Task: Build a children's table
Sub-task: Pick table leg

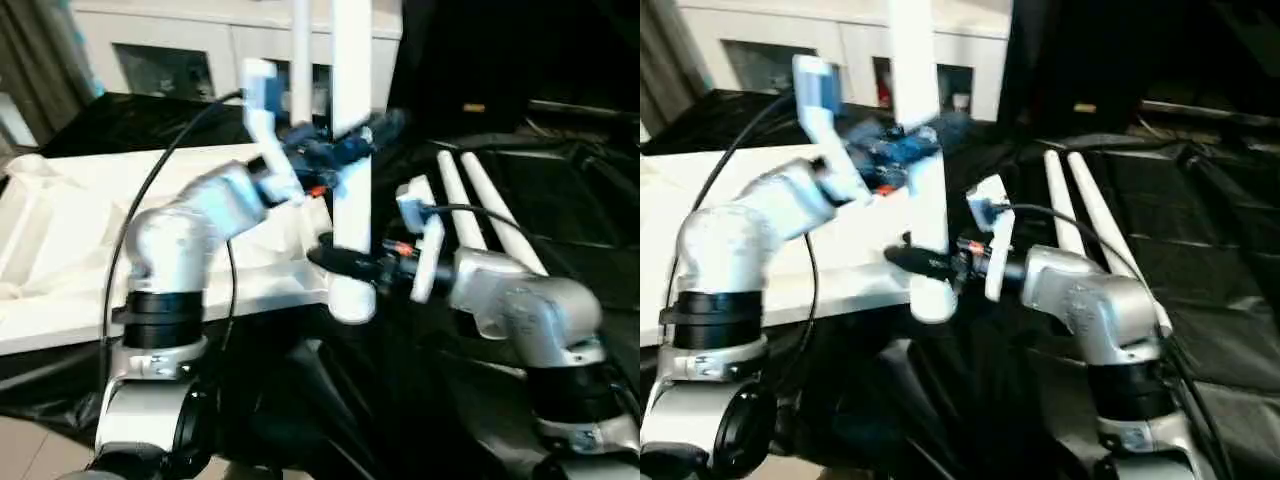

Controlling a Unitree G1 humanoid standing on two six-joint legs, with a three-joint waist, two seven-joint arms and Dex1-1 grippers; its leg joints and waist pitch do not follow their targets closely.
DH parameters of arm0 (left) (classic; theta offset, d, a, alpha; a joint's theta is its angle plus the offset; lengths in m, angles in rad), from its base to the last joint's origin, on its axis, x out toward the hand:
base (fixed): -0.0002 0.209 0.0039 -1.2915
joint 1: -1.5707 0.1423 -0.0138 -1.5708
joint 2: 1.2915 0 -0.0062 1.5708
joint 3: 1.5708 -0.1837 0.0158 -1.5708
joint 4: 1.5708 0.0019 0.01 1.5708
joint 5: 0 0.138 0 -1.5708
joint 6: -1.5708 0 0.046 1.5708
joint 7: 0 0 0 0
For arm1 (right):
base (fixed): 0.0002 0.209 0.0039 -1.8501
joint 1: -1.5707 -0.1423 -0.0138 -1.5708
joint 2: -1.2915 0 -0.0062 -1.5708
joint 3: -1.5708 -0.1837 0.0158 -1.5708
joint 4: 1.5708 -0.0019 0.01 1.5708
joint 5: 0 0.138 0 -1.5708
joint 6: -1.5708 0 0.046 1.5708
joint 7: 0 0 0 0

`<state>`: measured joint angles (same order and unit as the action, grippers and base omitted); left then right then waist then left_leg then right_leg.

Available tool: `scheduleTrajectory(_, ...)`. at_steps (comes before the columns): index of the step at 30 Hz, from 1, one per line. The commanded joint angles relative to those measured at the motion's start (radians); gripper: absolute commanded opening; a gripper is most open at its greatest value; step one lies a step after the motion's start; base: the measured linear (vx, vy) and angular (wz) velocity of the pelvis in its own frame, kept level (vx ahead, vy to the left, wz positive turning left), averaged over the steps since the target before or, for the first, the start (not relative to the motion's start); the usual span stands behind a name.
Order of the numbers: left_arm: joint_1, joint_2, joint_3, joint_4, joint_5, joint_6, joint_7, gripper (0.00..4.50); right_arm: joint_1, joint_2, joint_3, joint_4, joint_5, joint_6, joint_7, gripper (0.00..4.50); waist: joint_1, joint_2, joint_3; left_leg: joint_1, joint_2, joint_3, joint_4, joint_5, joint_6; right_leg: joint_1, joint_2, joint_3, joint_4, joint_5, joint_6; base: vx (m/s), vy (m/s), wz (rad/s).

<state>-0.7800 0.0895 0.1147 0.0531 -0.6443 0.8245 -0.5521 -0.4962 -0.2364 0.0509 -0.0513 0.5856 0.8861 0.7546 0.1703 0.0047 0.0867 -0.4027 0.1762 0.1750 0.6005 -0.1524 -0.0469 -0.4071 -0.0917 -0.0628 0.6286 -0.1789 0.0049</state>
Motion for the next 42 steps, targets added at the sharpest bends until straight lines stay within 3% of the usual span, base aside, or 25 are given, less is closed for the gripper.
scheduleTrajectory(1, 0.008, -0.029, -0.035, 0.026, 0.120, -0.004, 0.184, 2.95, -0.020, 0.031, -0.031, 0.019, -0.031, -0.054, -0.084, 1.96, -0.007, 0.005, -0.096, 0.023, 0.049, -0.022, -0.074, -0.214, -0.063, 0.045, -0.055, 0.043, -0.074, -0.189, -0.135, 0.000, 0.000, 0.00)
scheduleTrajectory(3, 0.012, -0.052, -0.036, 0.042, 0.161, -0.013, 0.272, 2.98, -0.026, 0.047, -0.042, 0.029, -0.038, -0.056, -0.120, 1.93, -0.007, 0.007, -0.096, 0.025, 0.043, -0.021, -0.072, -0.222, -0.063, 0.048, -0.057, 0.041, -0.079, -0.206, -0.131, 0.000, 0.000, 0.00)
scheduleTrajectory(7, 0.009, -0.112, -0.012, 0.061, 0.179, -0.048, 0.369, 2.62, -0.030, 0.052, -0.025, 0.022, -0.074, -0.060, -0.163, 1.93, -0.010, 0.000, -0.097, 0.020, 0.041, -0.020, -0.070, -0.190, -0.051, 0.052, -0.053, 0.040, -0.077, -0.162, -0.139, 0.000, 0.000, 0.00)
scheduleTrajectory(16, -0.008, -0.125, 0.005, 0.062, 0.192, -0.087, 0.406, 1.92, -0.040, 0.049, 0.001, 0.026, -0.110, -0.098, -0.178, 1.93, -0.011, -0.001, -0.100, 0.022, 0.040, -0.020, -0.069, -0.206, -0.038, 0.053, -0.056, 0.038, -0.082, -0.194, -0.140, 0.000, 0.000, 0.00)
scheduleTrajectory(18, -0.010, -0.109, -0.007, 0.056, 0.180, -0.098, 0.361, 1.90, -0.042, 0.053, -0.011, 0.028, -0.074, -0.080, -0.145, 2.62, -0.010, -0.001, -0.099, 0.021, 0.040, -0.020, -0.069, -0.209, -0.036, 0.053, -0.055, 0.037, -0.082, -0.200, -0.141, 0.000, 0.000, 0.00)
scheduleTrajectory(20, -0.005, -0.083, -0.020, 0.030, 0.121, -0.103, 0.227, 1.86, -0.031, 0.034, -0.013, 0.015, -0.027, -0.055, -0.071, 2.64, -0.008, 0.001, -0.099, 0.022, 0.039, -0.020, -0.069, -0.214, -0.027, 0.053, -0.056, 0.037, -0.083, -0.202, -0.145, 0.000, 0.000, 0.00)
scheduleTrajectory(24, 0.004, -0.060, -0.021, 0.000, 0.040, -0.075, 0.093, 1.86, -0.003, -0.007, -0.013, -0.011, 0.041, -0.023, 0.046, 3.01, -0.007, 0.006, -0.100, 0.025, 0.044, -0.019, -0.067, -0.208, -0.025, 0.050, -0.054, 0.038, -0.075, -0.157, -0.172, 0.000, 0.000, 0.00)
scheduleTrajectory(27, 0.015, -0.050, -0.019, -0.025, -0.032, -0.052, -0.007, 1.86, 0.017, -0.039, -0.007, -0.036, 0.074, -0.007, 0.113, 3.09, -0.002, 0.002, -0.101, 0.023, 0.042, -0.017, -0.064, -0.184, -0.012, 0.056, -0.056, 0.037, -0.069, -0.119, -0.198, 0.000, 0.000, 0.00)
scheduleTrajectory(28, 0.020, -0.049, 0.002, -0.036, -0.106, -0.029, -0.082, 1.86, 0.028, -0.065, 0.001, -0.042, 0.089, 0.005, 0.155, 3.09, -0.003, 0.001, -0.101, 0.023, 0.043, -0.016, -0.064, -0.185, -0.009, 0.054, -0.055, 0.038, -0.069, -0.120, -0.203, 0.000, 0.000, 0.00)
scheduleTrajectory(29, 0.020, -0.049, 0.002, -0.036, -0.106, -0.029, -0.082, 1.86, 0.028, -0.065, 0.001, -0.042, 0.089, 0.005, 0.155, 3.09, -0.002, -0.001, -0.100, 0.022, 0.041, -0.015, -0.063, -0.188, -0.005, 0.057, -0.058, 0.037, -0.071, -0.138, -0.212, 0.000, 0.000, 0.00)
scheduleTrajectory(30, 0.020, -0.049, 0.002, -0.036, -0.106, -0.029, -0.082, 1.86, 0.028, -0.065, 0.001, -0.042, 0.089, 0.005, 0.155, 3.09, -0.002, -0.001, -0.100, 0.022, 0.041, -0.015, -0.063, -0.188, -0.005, 0.057, -0.058, 0.037, -0.071, -0.138, -0.212, 0.000, 0.000, 0.00)
scheduleTrajectory(31, 0.021, -0.043, 0.031, -0.039, -0.204, 0.013, -0.165, 1.86, 0.031, -0.087, 0.004, -0.040, 0.115, 0.027, 0.184, 3.09, -0.006, -0.008, -0.096, 0.023, 0.042, -0.014, -0.065, -0.206, -0.007, 0.054, -0.058, 0.037, -0.074, -0.178, -0.210, 0.000, 0.000, 0.00)
scheduleTrajectory(33, 0.026, -0.028, 0.041, -0.054, -0.277, 0.062, -0.235, 1.86, 0.032, -0.099, -0.001, -0.044, 0.139, 0.051, 0.203, 2.93, -0.002, -0.003, -0.095, 0.025, 0.040, -0.014, -0.063, -0.203, -0.008, 0.053, -0.060, 0.038, -0.074, -0.214, -0.213, 0.000, 0.000, 0.00)
scheduleTrajectory(34, 0.029, -0.021, 0.042, -0.065, -0.312, 0.084, -0.268, 1.85, 0.033, -0.105, -0.002, -0.046, 0.147, 0.060, 0.211, 2.83, -0.006, -0.007, -0.092, 0.023, 0.041, -0.014, -0.066, -0.222, -0.008, 0.052, -0.058, 0.038, -0.079, -0.243, -0.202, 0.000, 0.000, 0.00)
scheduleTrajectory(42, 0.032, -0.016, 0.043, -0.076, -0.337, 0.098, -0.291, 1.85, 0.034, -0.111, 0.000, -0.045, 0.150, 0.065, 0.221, 2.74, -0.005, -0.003, -0.090, 0.032, 0.046, -0.018, -0.073, -0.269, -0.042, 0.044, -0.059, 0.040, -0.089, -0.331, -0.153, 0.000, 0.000, 0.00)
